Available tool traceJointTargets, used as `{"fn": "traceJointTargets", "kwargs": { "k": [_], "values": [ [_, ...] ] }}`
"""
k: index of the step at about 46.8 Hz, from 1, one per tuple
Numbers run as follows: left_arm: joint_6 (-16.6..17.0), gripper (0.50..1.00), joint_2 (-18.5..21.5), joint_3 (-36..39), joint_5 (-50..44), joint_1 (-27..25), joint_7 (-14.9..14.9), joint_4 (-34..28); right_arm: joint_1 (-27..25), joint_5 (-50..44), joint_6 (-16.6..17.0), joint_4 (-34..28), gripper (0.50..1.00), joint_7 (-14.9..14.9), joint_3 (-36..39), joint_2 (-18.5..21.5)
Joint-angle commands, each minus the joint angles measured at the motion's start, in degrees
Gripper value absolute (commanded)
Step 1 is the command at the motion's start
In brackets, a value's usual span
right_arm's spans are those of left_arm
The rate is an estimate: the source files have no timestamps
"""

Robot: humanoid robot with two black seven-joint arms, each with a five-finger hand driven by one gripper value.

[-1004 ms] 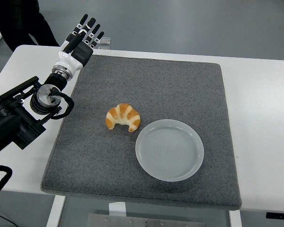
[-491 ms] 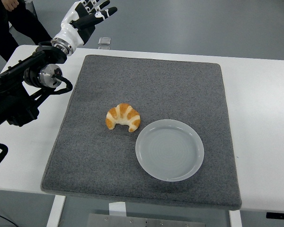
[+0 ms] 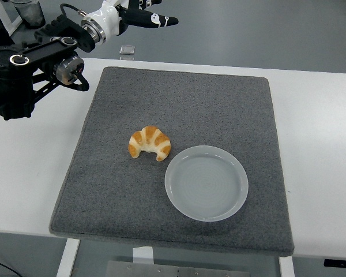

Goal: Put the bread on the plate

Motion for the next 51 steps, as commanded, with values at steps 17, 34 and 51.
{"fn": "traceJointTargets", "kwargs": {
  "k": [17,34,51],
  "values": [
    [-2.9,0.994,8.4,24.4,1.1,-9.7,5.9,-17.8,0.0,0.0,0.0,0.0,0.952,0.0,0.0,0.0],
    [-4.9,0.994,11.5,31.3,11.3,-10.1,5.5,-23.7,0.0,0.0,0.0,0.0,0.952,0.0,0.0,0.0],
    [-4.1,0.990,12.0,31.7,21.1,-9.1,5.2,-23.8,0.0,0.0,0.0,0.0,0.952,0.0,0.0,0.0]
  ]
}}
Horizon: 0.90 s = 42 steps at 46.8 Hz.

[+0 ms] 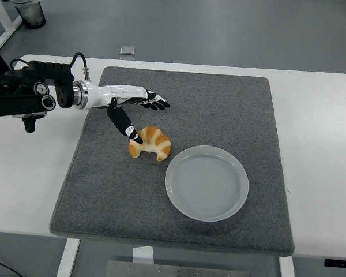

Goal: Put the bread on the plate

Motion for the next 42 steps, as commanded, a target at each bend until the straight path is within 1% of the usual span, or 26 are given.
{"fn": "traceJointTargets", "kwargs": {
  "k": [1,7,13,24,33,38,42],
  "values": [
    [0.9,0.988,-0.6,0.0,0.1,0.6,0.1,0.2,0.0,0.0,0.0,0.0,0.952,0.0,0.0,0.0],
    [3.1,0.986,-1.0,0.0,0.7,2.2,0.1,0.6,0.0,0.0,0.0,0.0,0.952,0.0,0.0,0.0],
    [3.2,0.986,-3.6,0.0,0.9,3.3,0.1,1.7,0.0,0.0,0.0,0.0,0.952,0.0,0.0,0.0],
    [3.5,0.981,-5.7,0.2,3.0,4.1,0.3,2.9,0.0,0.0,0.0,0.0,0.954,0.0,0.0,0.0],
    [3.6,0.949,-6.1,1.1,4.2,4.1,0.2,3.4,0.0,0.0,0.0,0.0,0.952,0.0,0.0,0.0],
    [5.1,0.936,-6.1,2.2,5.0,4.2,0.2,3.3,0.0,0.0,0.0,0.0,0.954,0.0,0.0,0.0],
    [5.5,0.924,-6.2,2.8,6.9,4.3,0.2,3.1,0.0,0.0,0.0,0.0,0.952,0.0,0.0,0.0]
  ]
}}
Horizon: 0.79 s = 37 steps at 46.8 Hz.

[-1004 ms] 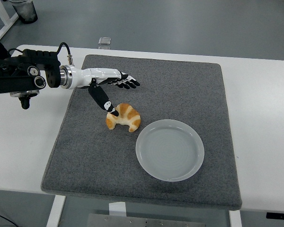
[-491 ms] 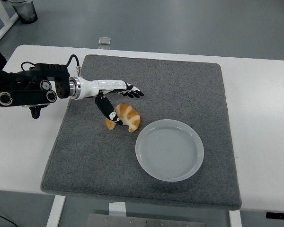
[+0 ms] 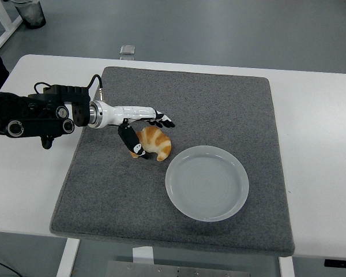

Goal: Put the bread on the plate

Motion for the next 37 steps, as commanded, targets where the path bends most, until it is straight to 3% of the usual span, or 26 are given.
{"fn": "traceJointTargets", "kwargs": {
  "k": [1,14,19,25,28,37],
  "values": [
    [0.3,0.921,-0.1,0.6,1.4,0.2,0.0,-0.3,0.0,0.0,0.0,0.0,0.952,0.0,0.0,0.0],
    [1.4,0.896,-0.5,0.7,4.0,0.8,0.1,0.0,0.0,0.0,0.0,0.0,0.952,0.0,0.0,0.0],
    [1.5,0.861,-0.5,0.8,4.1,0.8,0.1,0.0,0.0,0.0,0.0,0.0,0.952,0.0,0.0,0.0],
    [2.2,0.782,-0.6,0.8,4.5,0.7,0.1,0.1,0.0,0.0,0.0,0.0,0.952,0.0,0.0,0.0],
    [3.2,0.714,-0.6,0.8,4.9,0.6,0.1,0.2,0.0,0.0,0.0,0.0,0.952,0.0,0.0,0.0],
    [3.7,0.604,-0.9,0.7,5.3,0.5,0.1,1.0,0.0,0.0,0.0,0.0,0.952,0.0,0.0,0.0]
  ]
}}
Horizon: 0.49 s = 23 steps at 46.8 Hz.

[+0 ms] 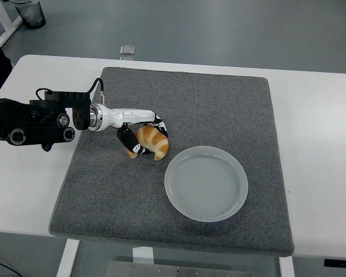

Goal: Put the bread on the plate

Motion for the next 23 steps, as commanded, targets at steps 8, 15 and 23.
{"fn": "traceJointTargets", "kwargs": {
  "k": [8,15,23],
  "values": [
    [1.3,0.500,-0.3,-0.1,0.1,-0.3,-0.1,0.8,0.0,0.0,0.0,0.0,0.952,0.0,0.0,0.0],
    [1.7,0.500,-0.4,-0.1,0.1,-0.5,0.0,0.9,0.0,0.0,0.0,0.0,0.952,0.0,0.0,0.0],
    [1.7,0.500,-0.4,-0.2,0.0,-0.4,0.0,1.0,0.0,0.0,0.0,0.0,0.952,0.0,0.0,0.0]
  ]
}}
